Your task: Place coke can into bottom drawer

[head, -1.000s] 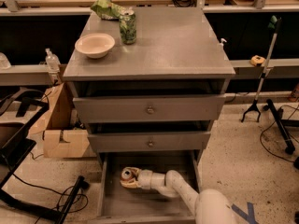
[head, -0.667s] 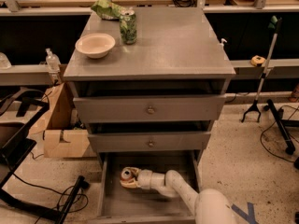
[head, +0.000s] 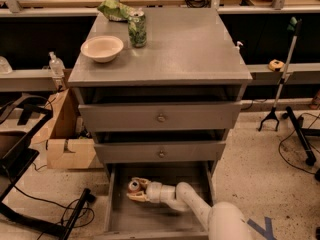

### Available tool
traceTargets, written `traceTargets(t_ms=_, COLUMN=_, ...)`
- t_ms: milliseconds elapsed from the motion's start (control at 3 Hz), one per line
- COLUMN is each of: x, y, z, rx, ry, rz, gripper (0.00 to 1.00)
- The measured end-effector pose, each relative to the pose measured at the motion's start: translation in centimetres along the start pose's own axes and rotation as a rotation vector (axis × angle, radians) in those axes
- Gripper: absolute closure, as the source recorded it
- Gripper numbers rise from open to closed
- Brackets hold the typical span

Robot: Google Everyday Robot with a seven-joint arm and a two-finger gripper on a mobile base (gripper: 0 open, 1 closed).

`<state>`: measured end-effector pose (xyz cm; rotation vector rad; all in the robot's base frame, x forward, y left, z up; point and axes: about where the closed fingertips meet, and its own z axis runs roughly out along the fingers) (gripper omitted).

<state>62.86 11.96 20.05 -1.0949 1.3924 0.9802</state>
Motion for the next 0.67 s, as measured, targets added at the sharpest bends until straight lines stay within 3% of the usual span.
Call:
traceTargets(t_ms=333, x=-0.04, y=0.13, z=0.21, rx=-0.003, ry=-0.001, rz=0.001, gripper=0.00)
traceTargets(t_ms=667, x=-0.04, y=0.13, z=0.21, rx=-0.003, ry=-0.001, rz=0.001, gripper=0.00)
